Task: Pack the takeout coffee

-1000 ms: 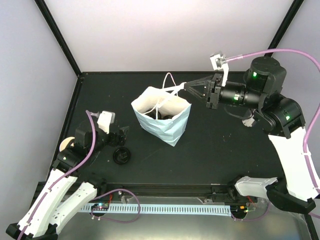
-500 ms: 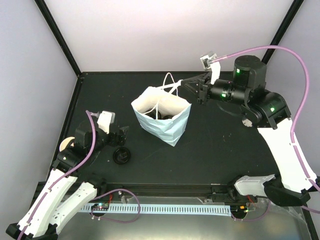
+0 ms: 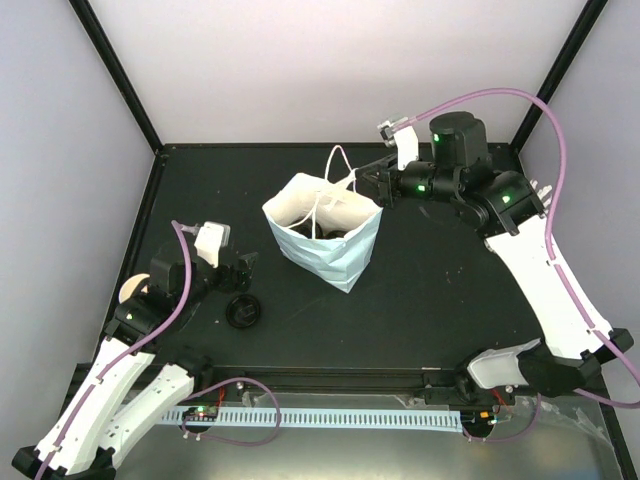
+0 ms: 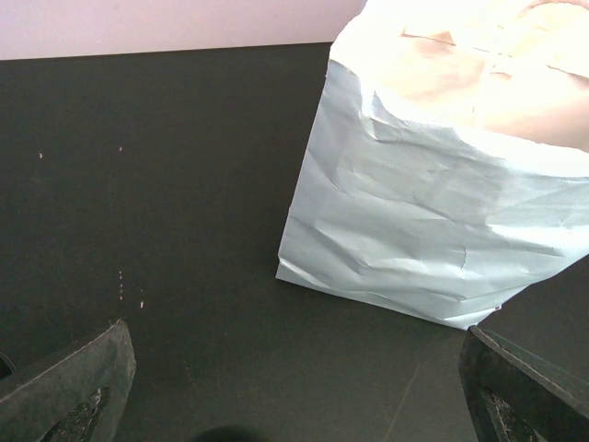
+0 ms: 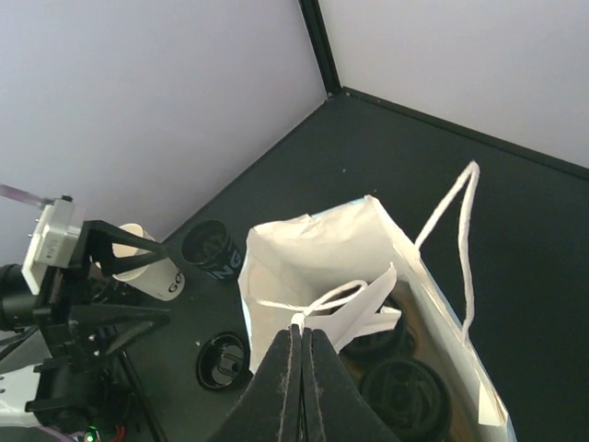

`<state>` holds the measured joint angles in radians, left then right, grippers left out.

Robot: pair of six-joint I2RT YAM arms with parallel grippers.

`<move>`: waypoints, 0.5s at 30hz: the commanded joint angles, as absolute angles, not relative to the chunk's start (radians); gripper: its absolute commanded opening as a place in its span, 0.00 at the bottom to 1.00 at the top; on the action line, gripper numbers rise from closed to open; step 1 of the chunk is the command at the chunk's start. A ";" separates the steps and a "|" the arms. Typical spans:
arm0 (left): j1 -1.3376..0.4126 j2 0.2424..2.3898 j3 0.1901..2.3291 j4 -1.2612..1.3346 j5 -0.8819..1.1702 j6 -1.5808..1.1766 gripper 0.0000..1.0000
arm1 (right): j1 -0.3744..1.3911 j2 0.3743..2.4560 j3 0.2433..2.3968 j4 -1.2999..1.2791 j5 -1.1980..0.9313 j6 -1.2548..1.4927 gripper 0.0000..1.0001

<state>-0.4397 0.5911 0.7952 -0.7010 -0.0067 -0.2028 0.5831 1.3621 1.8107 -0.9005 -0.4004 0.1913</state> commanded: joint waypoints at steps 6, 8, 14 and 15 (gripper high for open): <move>-0.439 0.593 0.795 -0.683 -0.024 -0.208 0.99 | 0.588 1.374 1.794 -0.937 -0.345 0.166 0.02; -0.437 0.594 0.794 -0.682 -0.023 -0.208 0.99 | 0.588 1.374 1.792 -0.942 -0.337 0.164 0.02; -0.437 0.596 0.794 -0.682 -0.023 -0.209 0.99 | 0.588 1.374 1.789 -0.948 -0.327 0.164 0.03; -0.437 0.596 0.795 -0.682 -0.022 -0.209 0.99 | 0.588 1.374 1.789 -0.948 -0.327 0.164 0.03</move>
